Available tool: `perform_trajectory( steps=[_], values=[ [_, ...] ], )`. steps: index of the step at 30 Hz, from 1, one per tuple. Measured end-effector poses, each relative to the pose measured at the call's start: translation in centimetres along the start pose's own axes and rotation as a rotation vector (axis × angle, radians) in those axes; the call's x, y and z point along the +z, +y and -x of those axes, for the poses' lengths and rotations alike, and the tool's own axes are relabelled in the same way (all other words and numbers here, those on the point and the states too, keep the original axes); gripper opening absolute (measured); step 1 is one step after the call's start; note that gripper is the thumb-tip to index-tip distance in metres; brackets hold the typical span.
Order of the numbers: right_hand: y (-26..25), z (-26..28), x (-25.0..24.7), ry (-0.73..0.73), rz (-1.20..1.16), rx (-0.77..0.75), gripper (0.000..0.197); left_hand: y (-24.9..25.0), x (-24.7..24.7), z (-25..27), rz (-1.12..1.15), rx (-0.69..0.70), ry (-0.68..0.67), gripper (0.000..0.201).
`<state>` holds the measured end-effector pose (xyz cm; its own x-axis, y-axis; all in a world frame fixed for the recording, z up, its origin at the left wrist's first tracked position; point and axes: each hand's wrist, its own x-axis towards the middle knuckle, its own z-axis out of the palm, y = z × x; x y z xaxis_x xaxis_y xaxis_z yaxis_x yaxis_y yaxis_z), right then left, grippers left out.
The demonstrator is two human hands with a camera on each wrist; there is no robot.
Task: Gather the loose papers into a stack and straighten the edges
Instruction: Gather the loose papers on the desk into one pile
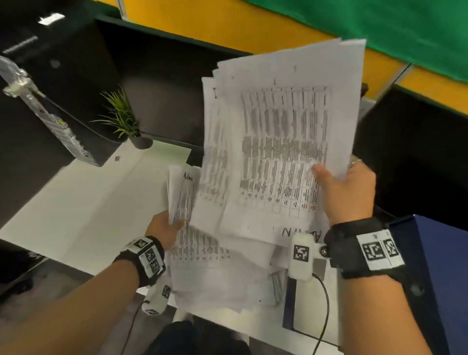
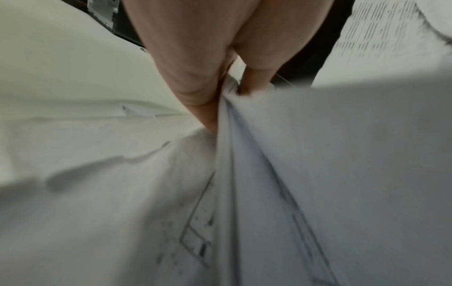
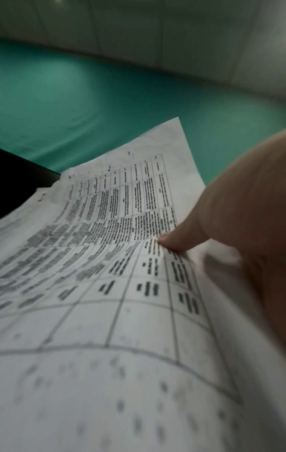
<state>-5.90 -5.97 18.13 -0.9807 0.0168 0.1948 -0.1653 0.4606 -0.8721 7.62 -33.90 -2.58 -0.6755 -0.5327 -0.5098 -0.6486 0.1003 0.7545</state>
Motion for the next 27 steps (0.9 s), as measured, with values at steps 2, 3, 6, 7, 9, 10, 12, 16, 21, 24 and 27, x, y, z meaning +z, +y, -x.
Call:
perform_trajectory(
  steps=[2,3,6,7,9,10,12,16,21,24,27],
  values=[
    [1.3,0.0,1.6,-0.117,0.02,0.082,0.024,-0.6,-0.8,-0.8,0.196,-0.091,-0.061,0.042],
    [2.2,0.0,2.6,-0.184,0.04,0.148,0.026,-1.0,-1.1,-1.1,0.333,-0.17,-0.074,0.058],
    [5.7,0.1,6.3,-0.359,0.062,0.318,0.032,-0.3,-2.2,-0.8,0.636,-0.295,-0.139,0.063],
    [6.9,0.3,7.5,-0.39,0.078,0.361,0.038,-0.4,-2.3,-0.9,0.687,-0.307,-0.168,0.063],
    [9.8,1.3,9.6,-0.429,0.185,0.456,0.054,-0.1,-1.7,-0.5,0.704,-0.314,-0.236,0.061],
    [11.3,2.1,10.5,-0.468,0.286,0.497,0.06,0.0,-1.6,-0.2,0.65,-0.31,-0.242,0.059],
    [14.0,4.3,12.2,-0.577,0.48,0.502,0.061,-1.6,-0.4,-1.7,0.571,-0.31,-0.232,0.073],
    [15.8,7.4,13.4,-0.551,0.662,0.358,0.05,-2.0,0.2,-2.7,0.415,-0.287,-0.101,0.057],
    [15.8,10.0,14.5,-0.627,0.588,0.362,0.033,-0.9,-0.7,-1.3,0.078,-0.182,-0.008,0.03],
    [15.6,10.0,14.5,-0.548,0.625,0.377,0.045,-0.3,-0.8,-0.7,0.021,-0.172,-0.028,0.039],
    [15.4,10.1,14.7,-0.634,0.584,0.292,0.051,0.4,-0.4,0.1,-0.004,-0.083,0.009,0.043]
  ],
)
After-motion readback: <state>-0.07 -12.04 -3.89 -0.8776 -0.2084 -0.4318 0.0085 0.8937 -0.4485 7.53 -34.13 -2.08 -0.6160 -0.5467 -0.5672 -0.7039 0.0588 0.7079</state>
